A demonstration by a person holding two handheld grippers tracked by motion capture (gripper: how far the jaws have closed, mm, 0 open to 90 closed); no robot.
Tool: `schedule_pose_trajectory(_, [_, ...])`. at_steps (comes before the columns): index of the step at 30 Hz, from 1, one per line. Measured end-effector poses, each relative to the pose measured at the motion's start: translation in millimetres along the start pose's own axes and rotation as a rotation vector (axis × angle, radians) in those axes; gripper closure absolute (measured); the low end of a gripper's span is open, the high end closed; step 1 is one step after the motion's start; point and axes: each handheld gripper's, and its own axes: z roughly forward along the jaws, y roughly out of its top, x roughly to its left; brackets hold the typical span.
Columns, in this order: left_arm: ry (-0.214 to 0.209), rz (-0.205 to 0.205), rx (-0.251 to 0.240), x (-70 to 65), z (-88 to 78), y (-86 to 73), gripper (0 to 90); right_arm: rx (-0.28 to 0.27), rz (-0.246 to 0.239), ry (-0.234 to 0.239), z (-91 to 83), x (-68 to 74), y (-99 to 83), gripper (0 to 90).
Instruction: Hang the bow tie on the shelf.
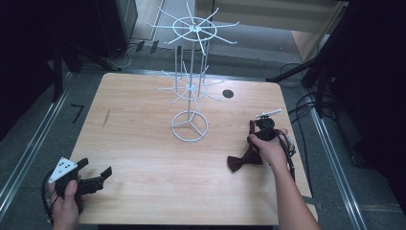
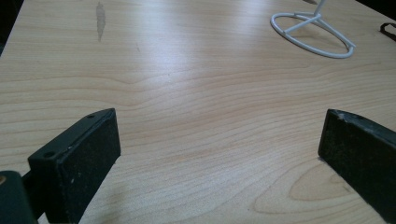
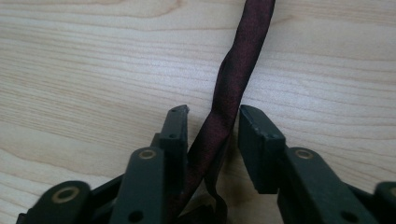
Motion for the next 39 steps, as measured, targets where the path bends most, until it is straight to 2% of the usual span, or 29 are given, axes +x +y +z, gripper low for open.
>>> schedule_pose_trajectory(2, [-0.001, 0.000, 0.000, 0.0, 0.0, 0.0, 0.0, 0.010, -0.013, -0.018, 2.2, 1.3, -0.4, 71.7])
schedule_pose_trajectory(4, [0.000, 0.000, 0.000, 0.1, 0.0, 0.0, 0.0, 0.008, -0.014, -0.017, 2.3, 0.9, -0.3, 74.0])
schedule_pose_trajectory(6, [0.000, 0.000, 0.000, 0.0, 0.0, 0.0, 0.0, 0.006, -0.019, -0.030, 2.4, 0.8, -0.7, 83.0])
schedule_pose_trajectory(7, [0.000, -0.001, 0.000, 0.0, 0.0, 0.0, 0.0, 0.006, -0.019, -0.030, 2.4, 0.8, -0.7, 83.0])
schedule_pose_trajectory(8, [0.000, -0.001, 0.000, 0.0, -0.1, 0.0, 0.0, -0.002, -0.033, -0.022, 2.6, 1.3, -2.4, 89.3])
schedule_pose_trajectory(10, [0.001, -0.003, -0.002, 0.0, 0.0, -0.1, 0.0, -0.008, -0.033, -0.011, 2.6, 1.8, -3.6, 90.0])
schedule_pose_trajectory(13, [0.000, -0.003, -0.003, 0.1, -0.1, -0.1, 0.0, -0.056, -0.026, 0.007, 2.3, 0.6, -8.8, 90.0])
schedule_pose_trajectory(14, [0.000, -0.003, -0.004, 0.1, -0.1, -0.2, 0.0, -0.056, -0.026, 0.007, 2.3, 0.6, -8.8, 90.0])
schedule_pose_trajectory(20, [0.000, -0.004, -0.003, 0.1, 0.1, -0.1, 0.0, -0.200, -0.039, 0.039, -10.4, 3.1, -14.3, 90.0])
schedule_pose_trajectory(22, [0.001, -0.003, -0.002, 0.2, 0.1, -0.1, 0.0, -0.249, -0.054, 0.039, -16.8, 5.3, -15.9, 90.0])
schedule_pose_trajectory(23, [0.001, -0.003, -0.002, 0.1, 0.1, -0.1, 0.0, -0.297, -0.067, 0.059, -23.3, 8.0, -17.9, 90.0])
schedule_pose_trajectory(25, [0.002, -0.004, -0.002, 0.0, 0.0, -0.1, 0.0, -0.315, -0.075, 0.056, -26.1, 9.9, -18.9, 90.0])
schedule_pose_trajectory(26, [0.002, -0.003, -0.002, 0.0, 0.0, -0.1, 0.0, -0.361, -0.099, 0.066, -32.4, 13.7, -21.1, 90.0])
schedule_pose_trajectory(29, [0.002, -0.002, 0.000, 0.1, -0.1, 0.0, 0.0, -0.393, -0.119, 0.072, -37.3, 16.9, -22.6, 90.0])
schedule_pose_trajectory(39, [0.001, 0.000, 0.002, 0.2, -0.1, 0.1, 0.0, -0.577, -0.174, 0.114, -61.7, 33.3, -29.1, 90.0])
